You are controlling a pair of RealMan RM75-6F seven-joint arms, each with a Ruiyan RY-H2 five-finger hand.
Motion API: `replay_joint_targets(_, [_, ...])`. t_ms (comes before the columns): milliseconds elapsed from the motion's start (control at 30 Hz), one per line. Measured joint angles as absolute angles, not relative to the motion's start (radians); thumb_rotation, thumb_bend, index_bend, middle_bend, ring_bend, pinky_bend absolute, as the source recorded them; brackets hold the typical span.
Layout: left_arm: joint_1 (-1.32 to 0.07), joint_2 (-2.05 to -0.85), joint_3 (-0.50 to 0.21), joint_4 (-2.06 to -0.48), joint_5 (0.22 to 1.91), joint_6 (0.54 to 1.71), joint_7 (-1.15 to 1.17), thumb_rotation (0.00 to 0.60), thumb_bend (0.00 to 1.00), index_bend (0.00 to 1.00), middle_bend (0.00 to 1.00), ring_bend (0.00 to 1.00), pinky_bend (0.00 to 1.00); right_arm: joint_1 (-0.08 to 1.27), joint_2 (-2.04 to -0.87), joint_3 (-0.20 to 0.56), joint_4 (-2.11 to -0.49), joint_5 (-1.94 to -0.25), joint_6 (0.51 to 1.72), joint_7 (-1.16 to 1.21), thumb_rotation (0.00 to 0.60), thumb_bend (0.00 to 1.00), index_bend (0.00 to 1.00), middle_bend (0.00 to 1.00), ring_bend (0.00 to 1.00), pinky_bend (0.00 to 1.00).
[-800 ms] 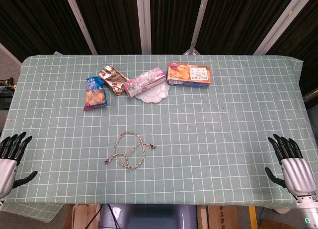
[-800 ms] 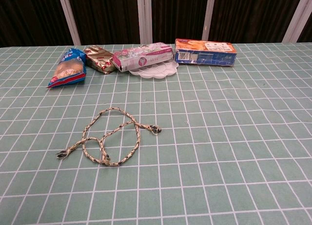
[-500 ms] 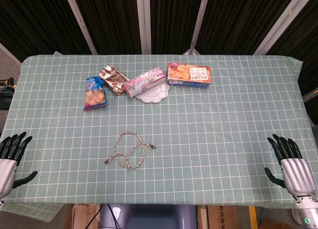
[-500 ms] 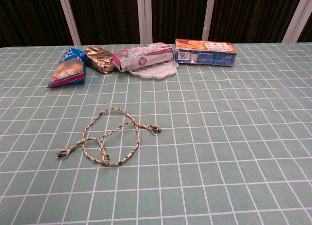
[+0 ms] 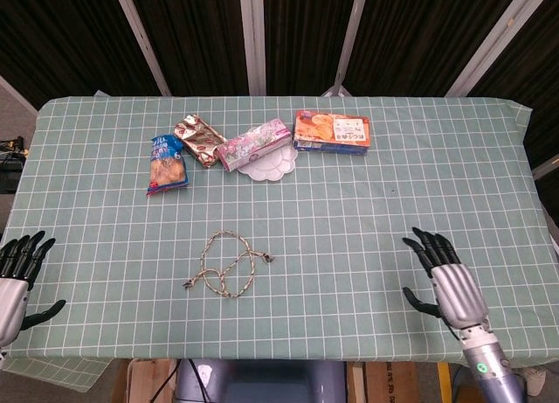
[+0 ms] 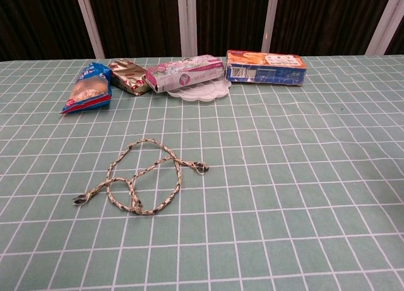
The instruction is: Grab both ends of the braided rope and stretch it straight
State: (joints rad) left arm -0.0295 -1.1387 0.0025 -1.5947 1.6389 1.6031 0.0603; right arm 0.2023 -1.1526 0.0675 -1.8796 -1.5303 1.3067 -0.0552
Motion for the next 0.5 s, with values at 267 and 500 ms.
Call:
replay_joint_targets(267, [-0.034, -1.136, 0.004, -1.591, 1.641, 1.596, 0.046, 0.600, 0.12, 0.01, 0.00, 0.00, 0.00, 0.329, -1.356, 0.150, -1.917, -1.370, 1.199, -0.266, 0.600, 0.35, 0.35, 0.06, 0.00, 0.00])
replay_joint_targets(500, [-0.040, -1.135, 0.004, -1.588, 1.635, 1.584, 0.035, 0.600, 0.12, 0.02, 0.00, 0.00, 0.00, 0.440, -1.574, 0.215, -1.855, -1.204, 1.149, -0.410, 0.600, 0.35, 0.43, 0.09, 0.00, 0.00])
